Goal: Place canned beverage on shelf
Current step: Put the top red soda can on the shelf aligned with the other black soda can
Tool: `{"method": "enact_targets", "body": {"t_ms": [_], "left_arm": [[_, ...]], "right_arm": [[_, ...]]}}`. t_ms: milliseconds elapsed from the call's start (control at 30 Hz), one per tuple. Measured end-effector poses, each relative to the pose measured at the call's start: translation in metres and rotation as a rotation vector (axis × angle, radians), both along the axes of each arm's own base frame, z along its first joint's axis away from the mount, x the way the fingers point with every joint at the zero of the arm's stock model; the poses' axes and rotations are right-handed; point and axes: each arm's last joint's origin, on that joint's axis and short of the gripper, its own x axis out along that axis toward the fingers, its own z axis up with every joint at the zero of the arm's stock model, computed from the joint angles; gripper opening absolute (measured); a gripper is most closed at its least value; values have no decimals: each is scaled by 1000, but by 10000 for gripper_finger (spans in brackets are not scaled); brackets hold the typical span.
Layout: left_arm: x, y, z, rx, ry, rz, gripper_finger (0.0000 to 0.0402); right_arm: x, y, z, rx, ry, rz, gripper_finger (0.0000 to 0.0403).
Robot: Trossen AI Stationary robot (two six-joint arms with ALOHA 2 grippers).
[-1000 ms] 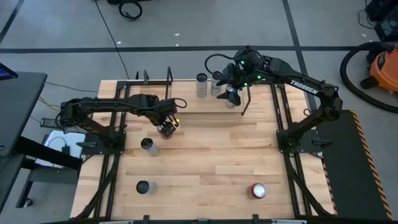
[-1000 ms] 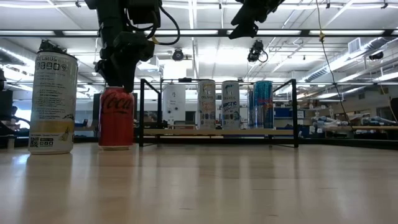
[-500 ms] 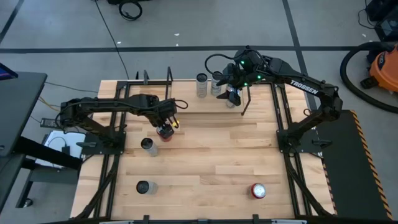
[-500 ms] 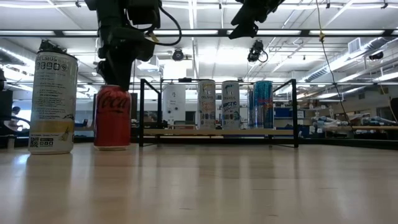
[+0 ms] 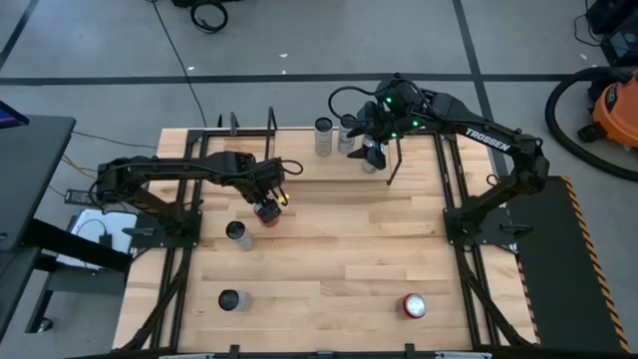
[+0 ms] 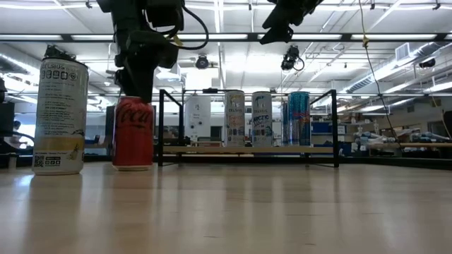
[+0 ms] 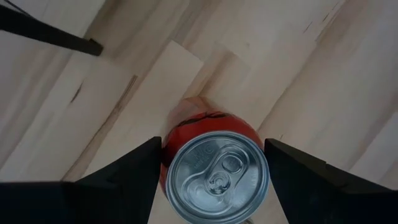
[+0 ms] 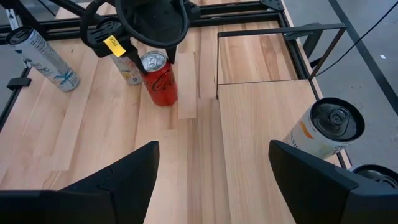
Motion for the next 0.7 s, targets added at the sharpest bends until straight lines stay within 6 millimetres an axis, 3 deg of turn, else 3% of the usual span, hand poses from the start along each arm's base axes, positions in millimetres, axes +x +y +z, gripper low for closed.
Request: {"method": "enact_targets", "body": {"t_ms": [700], "left_arm": [[1, 0, 0, -12, -8, 46, 277]], "right_arm": [[0, 0, 0, 0, 0, 0, 312]]}}
